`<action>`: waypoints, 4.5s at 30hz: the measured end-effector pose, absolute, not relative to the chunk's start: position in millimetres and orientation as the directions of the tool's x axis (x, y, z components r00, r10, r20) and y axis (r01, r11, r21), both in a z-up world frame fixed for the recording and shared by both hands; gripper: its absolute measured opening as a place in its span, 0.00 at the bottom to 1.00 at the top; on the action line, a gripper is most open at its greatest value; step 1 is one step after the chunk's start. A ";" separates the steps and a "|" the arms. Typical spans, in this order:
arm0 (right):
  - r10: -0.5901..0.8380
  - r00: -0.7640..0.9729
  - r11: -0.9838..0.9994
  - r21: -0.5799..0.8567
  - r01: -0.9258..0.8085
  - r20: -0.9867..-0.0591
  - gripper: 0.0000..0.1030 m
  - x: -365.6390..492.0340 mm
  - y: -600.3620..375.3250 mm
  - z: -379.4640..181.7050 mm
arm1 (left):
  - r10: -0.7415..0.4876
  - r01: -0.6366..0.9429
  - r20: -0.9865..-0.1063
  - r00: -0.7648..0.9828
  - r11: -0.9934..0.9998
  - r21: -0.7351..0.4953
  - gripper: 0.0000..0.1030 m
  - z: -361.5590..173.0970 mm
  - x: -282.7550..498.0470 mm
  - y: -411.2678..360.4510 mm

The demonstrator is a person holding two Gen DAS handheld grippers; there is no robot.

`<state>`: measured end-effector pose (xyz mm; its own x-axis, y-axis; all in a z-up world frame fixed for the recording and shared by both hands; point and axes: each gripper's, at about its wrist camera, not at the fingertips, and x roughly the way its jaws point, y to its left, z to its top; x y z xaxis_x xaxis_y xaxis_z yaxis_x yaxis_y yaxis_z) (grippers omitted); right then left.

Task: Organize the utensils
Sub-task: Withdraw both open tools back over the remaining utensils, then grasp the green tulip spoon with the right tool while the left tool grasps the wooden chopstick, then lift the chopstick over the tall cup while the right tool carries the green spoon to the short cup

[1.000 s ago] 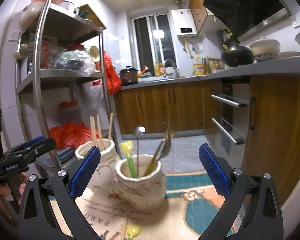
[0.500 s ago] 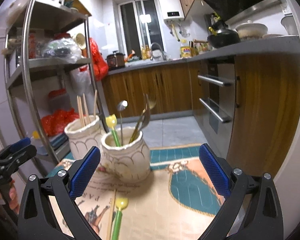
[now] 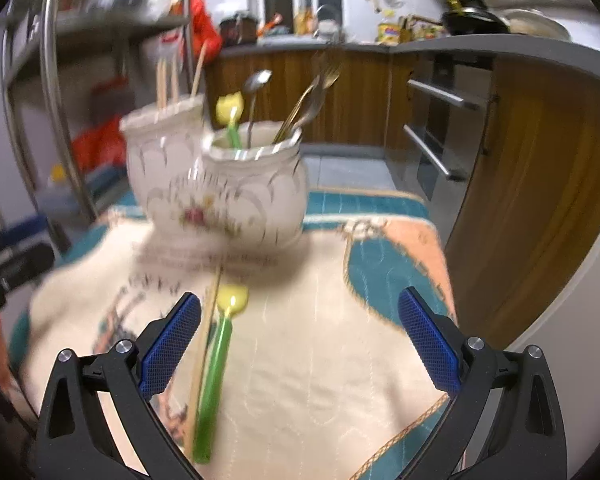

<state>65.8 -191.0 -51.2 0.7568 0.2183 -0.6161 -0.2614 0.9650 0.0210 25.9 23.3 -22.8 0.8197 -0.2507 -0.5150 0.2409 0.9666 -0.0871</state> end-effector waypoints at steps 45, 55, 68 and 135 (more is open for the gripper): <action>0.353 0.593 0.920 0.155 -0.359 -0.724 0.10 90.3 -195.3 -67.2 | -0.277 0.281 -0.645 0.712 0.954 -0.099 0.94 -48.5 32.9 -18.5; 0.311 0.634 0.941 0.133 -0.313 -0.708 0.10 92.0 -218.1 -59.9 | -0.278 0.285 -0.709 0.649 0.952 -0.112 0.91 -62.6 25.1 -72.3; 0.322 0.641 0.935 0.128 -0.330 -0.697 0.10 82.9 -220.0 -57.3 | -0.131 0.222 -0.758 0.639 0.975 0.019 0.39 -78.5 38.0 -104.7; 0.420 0.808 0.907 0.169 -0.385 -0.414 0.10 51.2 -217.1 -2.9 | -0.389 0.367 -0.388 0.835 0.921 -0.134 0.06 9.3 20.3 -3.9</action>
